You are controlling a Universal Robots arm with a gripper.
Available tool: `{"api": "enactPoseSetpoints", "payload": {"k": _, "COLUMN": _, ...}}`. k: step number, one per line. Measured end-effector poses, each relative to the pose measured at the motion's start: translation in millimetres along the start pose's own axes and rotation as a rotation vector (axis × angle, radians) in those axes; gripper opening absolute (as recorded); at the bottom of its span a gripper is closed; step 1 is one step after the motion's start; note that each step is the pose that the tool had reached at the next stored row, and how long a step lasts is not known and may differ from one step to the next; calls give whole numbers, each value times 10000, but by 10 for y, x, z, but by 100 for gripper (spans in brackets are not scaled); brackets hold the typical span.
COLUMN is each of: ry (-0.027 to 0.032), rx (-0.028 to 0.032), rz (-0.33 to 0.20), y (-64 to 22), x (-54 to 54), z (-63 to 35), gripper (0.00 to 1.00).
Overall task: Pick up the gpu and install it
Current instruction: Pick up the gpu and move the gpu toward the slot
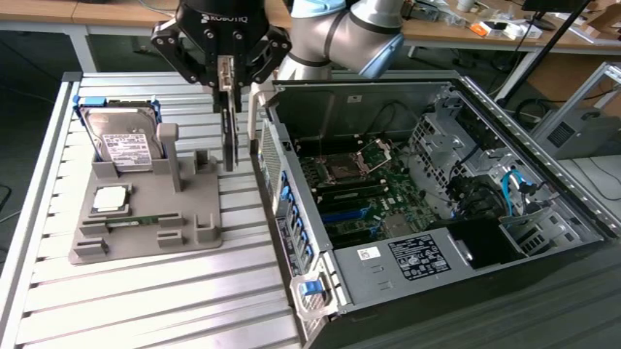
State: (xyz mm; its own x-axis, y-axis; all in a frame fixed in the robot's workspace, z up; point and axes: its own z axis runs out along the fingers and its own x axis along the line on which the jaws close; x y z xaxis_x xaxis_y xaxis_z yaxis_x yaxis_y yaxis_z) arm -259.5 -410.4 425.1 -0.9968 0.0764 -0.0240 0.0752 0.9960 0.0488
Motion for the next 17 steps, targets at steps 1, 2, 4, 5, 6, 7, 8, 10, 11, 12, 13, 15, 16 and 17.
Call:
{"api": "enactPoseSetpoints", "payload": {"k": 1, "ry": 1, "rx": 0, "rz": 0, "y": -7, "x": -18, "z": 0, "gripper": 27}}
{"api": "enactPoseSetpoints", "payload": {"k": 2, "ry": 2, "rx": 0, "rz": 1, "y": -13, "x": -36, "z": 0, "gripper": 27}}
{"api": "enactPoseSetpoints", "payload": {"k": 4, "ry": 4, "rx": 0, "rz": 2, "y": -24, "x": -75, "z": 1, "gripper": 27}}
{"api": "enactPoseSetpoints", "payload": {"k": 5, "ry": 5, "rx": 1, "rz": 1, "y": -30, "x": -92, "z": 1, "gripper": 27}}
{"api": "enactPoseSetpoints", "payload": {"k": 6, "ry": 7, "rx": 0, "rz": 1, "y": -36, "x": -113, "z": 1, "gripper": 27}}
{"api": "enactPoseSetpoints", "payload": {"k": 7, "ry": 8, "rx": 0, "rz": 1, "y": -43, "x": -130, "z": 1, "gripper": 27}}
{"api": "enactPoseSetpoints", "payload": {"k": 8, "ry": 9, "rx": 1, "rz": 0, "y": -50, "x": -148, "z": 1, "gripper": 27}}
{"api": "enactPoseSetpoints", "payload": {"k": 10, "ry": 13, "rx": 1, "rz": 0, "y": -57, "x": -195, "z": 2, "gripper": 27}}
{"api": "enactPoseSetpoints", "payload": {"k": 11, "ry": 13, "rx": 1, "rz": 1, "y": -60, "x": -214, "z": 2, "gripper": 27}}
{"api": "enactPoseSetpoints", "payload": {"k": 12, "ry": 14, "rx": 1, "rz": 2, "y": -63, "x": -231, "z": 2, "gripper": 27}}
{"api": "enactPoseSetpoints", "payload": {"k": 13, "ry": 14, "rx": 1, "rz": 1, "y": -66, "x": -249, "z": 3, "gripper": 27}}
{"api": "enactPoseSetpoints", "payload": {"k": 15, "ry": 16, "rx": 1, "rz": 1, "y": -70, "x": -279, "z": 3, "gripper": 27}}
{"api": "enactPoseSetpoints", "payload": {"k": 16, "ry": 17, "rx": 2, "rz": 1, "y": -73, "x": -297, "z": 3, "gripper": 27}}
{"api": "enactPoseSetpoints", "payload": {"k": 17, "ry": 17, "rx": 1, "rz": 1, "y": -75, "x": -313, "z": 4, "gripper": 27}}
